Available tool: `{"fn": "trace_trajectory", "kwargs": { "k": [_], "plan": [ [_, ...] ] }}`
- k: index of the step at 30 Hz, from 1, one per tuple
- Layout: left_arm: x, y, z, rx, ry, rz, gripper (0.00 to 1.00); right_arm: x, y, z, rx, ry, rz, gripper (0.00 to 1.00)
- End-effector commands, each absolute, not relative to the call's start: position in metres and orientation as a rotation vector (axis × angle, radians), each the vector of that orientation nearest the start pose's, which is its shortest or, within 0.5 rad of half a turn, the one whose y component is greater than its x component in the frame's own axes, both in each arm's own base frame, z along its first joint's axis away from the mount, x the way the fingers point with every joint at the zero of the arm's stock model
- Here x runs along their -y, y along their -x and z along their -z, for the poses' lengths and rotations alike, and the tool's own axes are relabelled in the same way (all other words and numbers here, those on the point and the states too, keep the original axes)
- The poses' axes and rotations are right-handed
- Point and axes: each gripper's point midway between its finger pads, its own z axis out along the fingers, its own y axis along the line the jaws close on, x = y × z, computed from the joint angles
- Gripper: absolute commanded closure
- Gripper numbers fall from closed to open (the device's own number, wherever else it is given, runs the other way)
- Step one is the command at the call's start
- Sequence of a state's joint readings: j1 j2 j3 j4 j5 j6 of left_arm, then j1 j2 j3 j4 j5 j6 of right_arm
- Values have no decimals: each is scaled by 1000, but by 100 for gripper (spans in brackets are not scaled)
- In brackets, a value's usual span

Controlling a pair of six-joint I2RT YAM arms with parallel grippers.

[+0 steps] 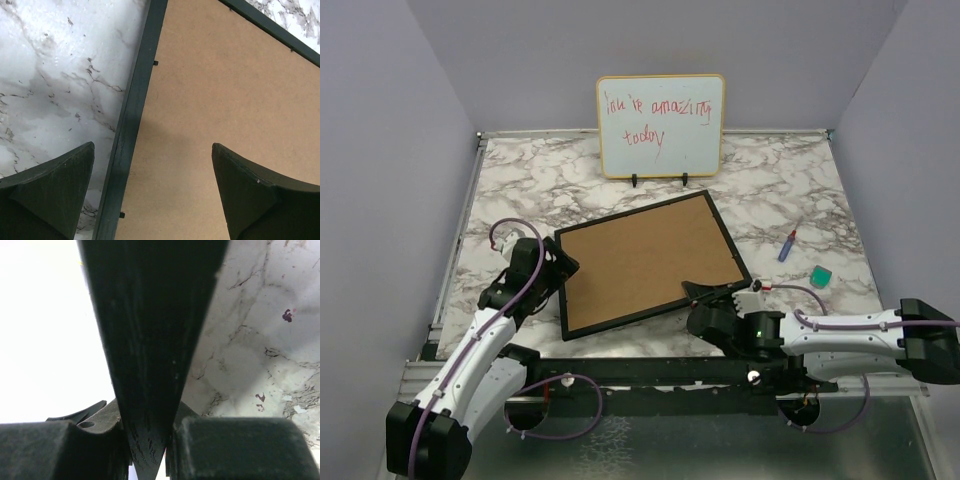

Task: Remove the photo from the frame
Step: Turn over the photo frame at the center of the board.

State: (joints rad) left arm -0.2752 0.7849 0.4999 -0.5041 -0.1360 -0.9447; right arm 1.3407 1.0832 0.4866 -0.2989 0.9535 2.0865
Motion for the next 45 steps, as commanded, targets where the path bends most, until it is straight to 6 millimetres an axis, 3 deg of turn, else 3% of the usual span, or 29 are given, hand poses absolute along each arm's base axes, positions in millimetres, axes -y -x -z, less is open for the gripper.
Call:
{"fn": "trace_trajectory", "kwargs": {
  "k": [1, 6, 14, 20, 25, 28, 39, 45],
  "plan": [
    [81, -235, -91, -2202, 913, 501, 1, -187, -158, -32, -2004, -1159, -561, 99],
    [78, -233, -86, -2220, 905, 463, 1, -184, -155, -21, -2027, -1161, -504, 85],
    [71, -229, -81, -2219, 915, 420, 1, -178, -134, 2, -2177, -1107, -427, 84],
    [68, -229, -79, -2229, 902, 391, 1, -182, -134, -7, -2211, -1015, -414, 84],
    [67, -231, -80, -2241, 877, 369, 1, -177, -123, 3, -2265, -1050, -393, 79],
    [67, -230, -77, -2256, 870, 361, 1, -177, -119, 7, -2289, -1048, -420, 66],
    [76, -232, -69, -2281, 849, 408, 1, -177, -110, 13, -2345, -1028, -445, 55],
    [77, -233, -65, -2307, 832, 392, 1, -172, -107, 4, -2375, -979, -417, 29]
  ]
}}
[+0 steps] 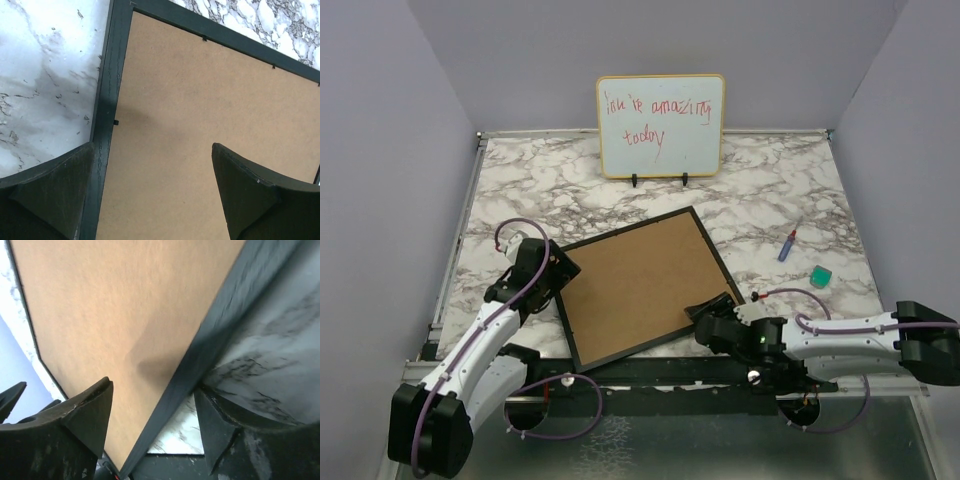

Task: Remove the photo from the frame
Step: Turn over the photo frame at the center of the board.

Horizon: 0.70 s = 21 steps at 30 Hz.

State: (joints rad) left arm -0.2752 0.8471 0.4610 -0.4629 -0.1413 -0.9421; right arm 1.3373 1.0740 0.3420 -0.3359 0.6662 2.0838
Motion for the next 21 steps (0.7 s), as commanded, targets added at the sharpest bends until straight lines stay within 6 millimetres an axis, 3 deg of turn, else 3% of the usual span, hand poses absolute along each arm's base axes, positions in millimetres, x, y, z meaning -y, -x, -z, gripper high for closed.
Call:
{"fn": "trace_trajectory", "kwargs": {
  "k": [1, 8, 13, 16, 18, 21],
  "plan": [
    [76, -233, -66, -2305, 829, 388, 1, -171, -106, 1, -2382, -969, -414, 28],
    [64, -233, -69, -2287, 857, 311, 1, -167, -96, -24, -2459, -843, -391, 24],
    [64, -227, -63, -2322, 865, 290, 1, -174, -106, -71, -2429, -611, -438, 23],
    [66, -225, -59, -2345, 862, 294, 1, -188, -117, -106, -2371, -376, -483, 15],
    [69, -224, -57, -2365, 860, 302, 1, -191, -125, -129, -2328, -238, -451, 14],
    [76, -222, -53, -2406, 863, 337, 1, -182, -143, -156, -2293, -191, -328, 12]
  ]
}}
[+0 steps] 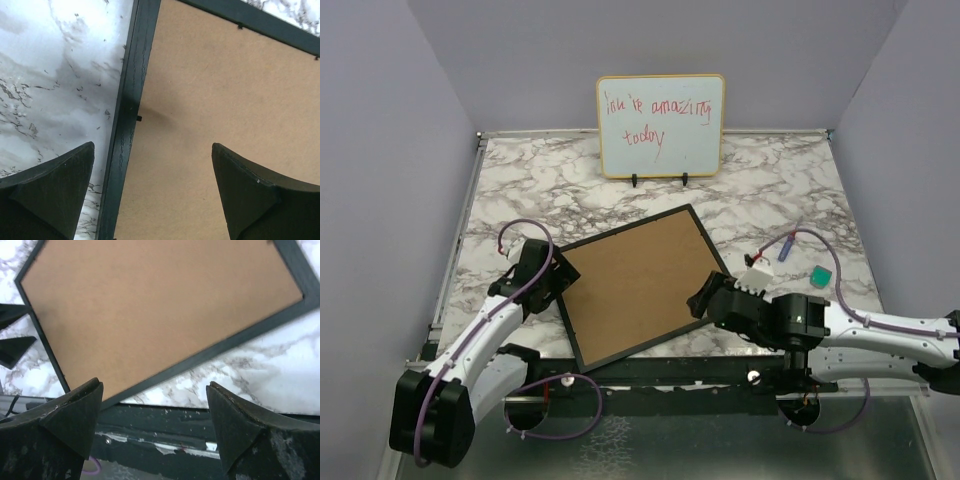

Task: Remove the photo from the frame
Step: Turn over the photo frame at the center of the board.

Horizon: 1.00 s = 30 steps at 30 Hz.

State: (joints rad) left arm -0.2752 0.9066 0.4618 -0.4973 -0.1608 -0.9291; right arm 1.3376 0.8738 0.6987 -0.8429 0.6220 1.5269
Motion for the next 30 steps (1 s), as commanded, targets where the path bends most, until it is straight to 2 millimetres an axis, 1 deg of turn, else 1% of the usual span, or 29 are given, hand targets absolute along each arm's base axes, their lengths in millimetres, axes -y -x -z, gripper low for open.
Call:
{"fn": "trace_trajectory", "kwargs": {
  "k": [1, 3, 4, 6, 7, 10, 12, 13, 14, 16, 19, 20, 22, 25, 28, 30],
  "plan": [
    [77, -223, -53, -2410, 866, 342, 1, -185, -151, -163, -2312, -120, -313, 12],
    [77, -223, -53, -2401, 873, 348, 1, -197, -168, -170, -2372, 2, -314, 12],
    [78, -223, -54, -2397, 870, 356, 1, -195, -178, -170, -2394, 10, -279, 12],
    [80, -222, -56, -2394, 860, 379, 1, -191, -193, -167, -2428, 28, -198, 12],
    [82, -222, -57, -2397, 856, 393, 1, -192, -200, -166, -2442, 46, -185, 12],
    [86, -218, -55, -2411, 854, 419, 1, -195, -217, -153, -2498, 57, -247, 11],
    [87, -215, -51, -2419, 866, 430, 1, -187, -230, -143, -2533, 12, -300, 12],
    [87, -214, -50, -2417, 874, 435, 1, -184, -236, -142, -2536, 0, -317, 12],
    [87, -213, -49, -2413, 881, 438, 1, -177, -241, -141, -2536, -8, -298, 12],
    [88, -213, -48, -2400, 890, 455, 1, -171, -251, -144, -2521, 17, -281, 10],
    [89, -211, -45, -2402, 898, 465, 1, -155, -272, -136, -2559, -13, -256, 12],
    [89, -210, -45, -2403, 898, 467, 1, -152, -278, -128, -2585, -18, -264, 13],
    [88, -209, -43, -2406, 897, 459, 1, -152, -289, -118, -2606, -10, -311, 14],
    [87, -208, -39, -2418, 899, 444, 1, -153, -300, -97, -2643, -9, -285, 16],
    [86, -207, -35, -2435, 903, 423, 1, -155, -312, -75, -2682, -32, -334, 21],
    [83, -206, -31, -2445, 909, 395, 1, -152, -319, -62, -2708, -49, -332, 24]
  ]
}}
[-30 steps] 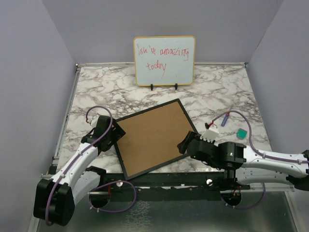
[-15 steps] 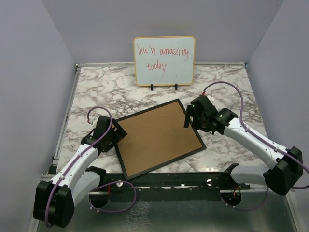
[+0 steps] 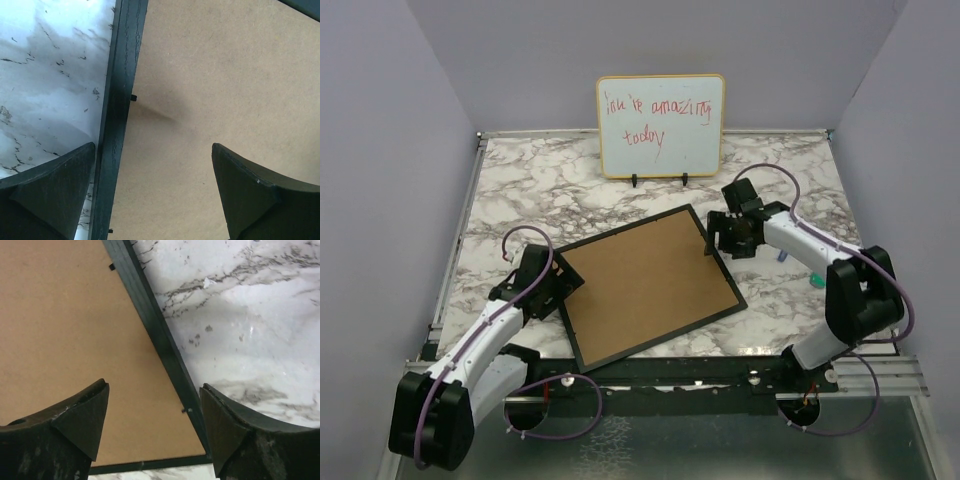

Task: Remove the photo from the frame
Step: Turn over the photo frame at the center of the board.

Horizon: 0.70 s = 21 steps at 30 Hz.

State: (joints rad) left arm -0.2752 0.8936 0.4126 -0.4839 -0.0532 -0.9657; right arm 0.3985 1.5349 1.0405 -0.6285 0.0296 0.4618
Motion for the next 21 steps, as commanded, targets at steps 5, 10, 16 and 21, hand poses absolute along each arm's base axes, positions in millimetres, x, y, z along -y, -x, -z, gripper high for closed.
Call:
{"fn": "trace_trajectory", "kwargs": {
  "k": [5, 10, 16, 21],
  "plan": [
    [82, -204, -18, -2471, 917, 365, 3, -151, -330, -43, -2746, -11, -305, 34],
    [96, -213, -15, -2453, 841, 487, 11, -140, -328, -33, -2748, -78, -230, 50],
    [117, -241, -29, -2410, 717, 612, 23, -123, -310, -33, -2691, -252, -178, 57],
    [126, -269, -30, -2478, 619, 582, 26, -105, -297, -32, -2633, -407, -104, 66]
  ]
}}
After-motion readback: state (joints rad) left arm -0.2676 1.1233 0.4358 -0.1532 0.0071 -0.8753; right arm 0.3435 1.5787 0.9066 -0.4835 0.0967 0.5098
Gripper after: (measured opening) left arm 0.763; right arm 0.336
